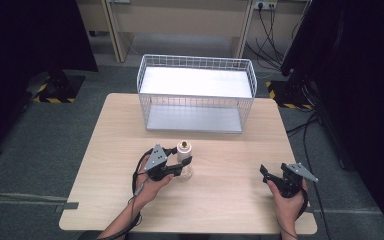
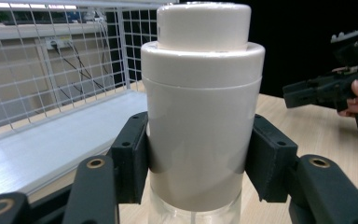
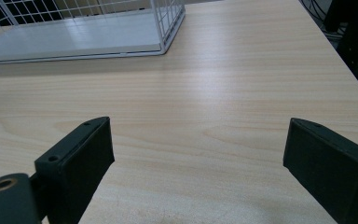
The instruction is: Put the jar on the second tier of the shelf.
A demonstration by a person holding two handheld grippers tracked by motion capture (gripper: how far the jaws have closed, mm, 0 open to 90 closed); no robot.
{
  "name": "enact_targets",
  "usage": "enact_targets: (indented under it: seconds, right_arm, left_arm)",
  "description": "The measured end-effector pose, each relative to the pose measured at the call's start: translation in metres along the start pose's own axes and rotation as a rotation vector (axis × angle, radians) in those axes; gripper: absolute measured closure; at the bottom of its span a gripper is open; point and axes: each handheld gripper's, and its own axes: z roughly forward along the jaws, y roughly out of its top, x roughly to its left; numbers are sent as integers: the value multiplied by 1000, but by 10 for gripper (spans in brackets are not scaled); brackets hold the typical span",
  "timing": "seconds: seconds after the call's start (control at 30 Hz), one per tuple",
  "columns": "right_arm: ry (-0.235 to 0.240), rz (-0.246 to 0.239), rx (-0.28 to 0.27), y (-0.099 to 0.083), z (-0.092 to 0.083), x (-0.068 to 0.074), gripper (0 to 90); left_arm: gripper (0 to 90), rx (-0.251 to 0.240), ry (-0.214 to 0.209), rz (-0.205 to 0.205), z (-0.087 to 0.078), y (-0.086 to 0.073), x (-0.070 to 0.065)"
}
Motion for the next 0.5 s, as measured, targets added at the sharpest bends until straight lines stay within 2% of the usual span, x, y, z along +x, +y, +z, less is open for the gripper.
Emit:
enact_targets:
  seconds: [0.5]
  right_arm:
    - [2, 7, 4, 0, 0, -1, 86]
  left_arm:
    - [458, -47, 45, 25, -7, 30, 8]
